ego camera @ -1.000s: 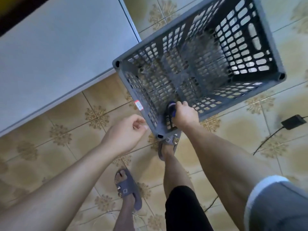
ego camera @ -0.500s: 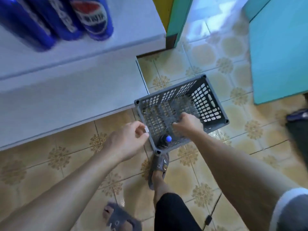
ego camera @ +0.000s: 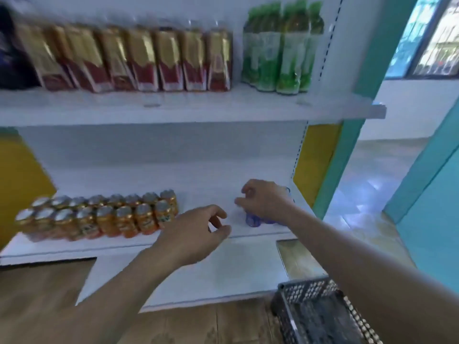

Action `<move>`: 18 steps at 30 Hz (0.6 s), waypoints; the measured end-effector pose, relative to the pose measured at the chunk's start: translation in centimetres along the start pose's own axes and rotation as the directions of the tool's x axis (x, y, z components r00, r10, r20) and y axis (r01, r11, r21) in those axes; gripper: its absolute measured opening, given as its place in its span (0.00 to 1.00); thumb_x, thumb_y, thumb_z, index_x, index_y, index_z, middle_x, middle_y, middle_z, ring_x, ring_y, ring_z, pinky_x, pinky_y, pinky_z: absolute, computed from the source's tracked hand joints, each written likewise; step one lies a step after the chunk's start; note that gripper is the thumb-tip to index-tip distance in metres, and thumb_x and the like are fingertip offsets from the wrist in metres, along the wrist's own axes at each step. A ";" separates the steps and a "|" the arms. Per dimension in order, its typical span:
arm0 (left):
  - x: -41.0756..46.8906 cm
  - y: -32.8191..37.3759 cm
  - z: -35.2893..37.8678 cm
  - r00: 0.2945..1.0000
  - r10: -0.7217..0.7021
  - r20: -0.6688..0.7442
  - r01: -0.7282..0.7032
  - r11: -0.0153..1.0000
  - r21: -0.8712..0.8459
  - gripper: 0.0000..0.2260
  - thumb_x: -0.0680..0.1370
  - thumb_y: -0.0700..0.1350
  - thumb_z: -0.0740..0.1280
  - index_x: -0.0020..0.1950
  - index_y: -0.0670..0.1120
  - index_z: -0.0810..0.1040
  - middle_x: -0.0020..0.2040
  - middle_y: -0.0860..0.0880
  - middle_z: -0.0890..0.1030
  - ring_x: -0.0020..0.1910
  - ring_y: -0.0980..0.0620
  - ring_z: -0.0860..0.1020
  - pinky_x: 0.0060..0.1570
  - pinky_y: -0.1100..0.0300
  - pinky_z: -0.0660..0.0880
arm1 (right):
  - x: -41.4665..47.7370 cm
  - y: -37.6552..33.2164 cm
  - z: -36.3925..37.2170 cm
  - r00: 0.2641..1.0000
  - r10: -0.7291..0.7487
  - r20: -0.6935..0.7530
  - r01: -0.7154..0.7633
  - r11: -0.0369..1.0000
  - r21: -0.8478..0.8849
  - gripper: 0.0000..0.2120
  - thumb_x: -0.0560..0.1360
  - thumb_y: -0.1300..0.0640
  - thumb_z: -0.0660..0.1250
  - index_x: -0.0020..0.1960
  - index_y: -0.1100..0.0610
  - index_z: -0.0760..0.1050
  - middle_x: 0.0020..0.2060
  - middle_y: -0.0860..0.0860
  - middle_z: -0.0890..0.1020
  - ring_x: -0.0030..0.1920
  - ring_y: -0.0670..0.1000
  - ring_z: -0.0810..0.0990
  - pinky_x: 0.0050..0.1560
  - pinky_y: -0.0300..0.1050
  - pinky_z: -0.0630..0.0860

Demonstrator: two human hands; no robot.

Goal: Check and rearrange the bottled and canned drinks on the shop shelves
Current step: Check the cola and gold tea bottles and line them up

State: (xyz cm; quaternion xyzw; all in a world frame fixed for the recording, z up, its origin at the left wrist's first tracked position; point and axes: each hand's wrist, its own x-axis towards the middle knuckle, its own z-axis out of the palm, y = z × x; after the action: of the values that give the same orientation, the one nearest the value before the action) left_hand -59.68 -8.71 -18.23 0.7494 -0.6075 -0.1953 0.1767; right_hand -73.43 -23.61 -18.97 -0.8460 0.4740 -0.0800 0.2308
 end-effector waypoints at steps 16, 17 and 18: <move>-6.7 -20.5 -26.7 0.818 -0.215 -0.533 0.218 0.974 -0.059 0.13 0.80 0.61 0.62 0.62 0.60 0.74 0.50 0.64 0.77 0.45 0.63 0.77 0.41 0.65 0.74 | 10.2 -39.3 -2.7 0.767 -0.595 -0.239 0.635 0.759 0.146 0.15 0.77 0.42 0.69 0.60 0.46 0.76 0.53 0.42 0.80 0.52 0.47 0.80 0.52 0.46 0.77; -6.0 -22.1 -28.0 0.806 -0.218 -0.550 0.219 0.974 -0.064 0.13 0.80 0.61 0.62 0.62 0.60 0.74 0.50 0.64 0.77 0.46 0.63 0.77 0.41 0.66 0.74 | 11.6 -41.1 -2.3 0.753 -0.608 -0.252 0.652 0.742 0.155 0.15 0.77 0.43 0.69 0.62 0.46 0.76 0.53 0.42 0.79 0.52 0.46 0.79 0.51 0.44 0.76; -5.3 -23.5 -29.5 0.795 -0.223 -0.565 0.211 0.974 -0.087 0.13 0.80 0.61 0.63 0.62 0.60 0.74 0.51 0.64 0.77 0.47 0.62 0.78 0.40 0.66 0.75 | 13.0 -42.9 -2.0 0.742 -0.616 -0.263 0.664 0.728 0.169 0.17 0.78 0.43 0.69 0.64 0.47 0.76 0.54 0.43 0.80 0.53 0.46 0.79 0.51 0.44 0.77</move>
State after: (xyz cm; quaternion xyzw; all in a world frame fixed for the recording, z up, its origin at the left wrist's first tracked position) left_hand -25.97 1.97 -4.21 0.8362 -0.4349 0.0132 0.3340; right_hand -34.30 -16.13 1.74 -0.9095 0.1570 -0.2942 0.2483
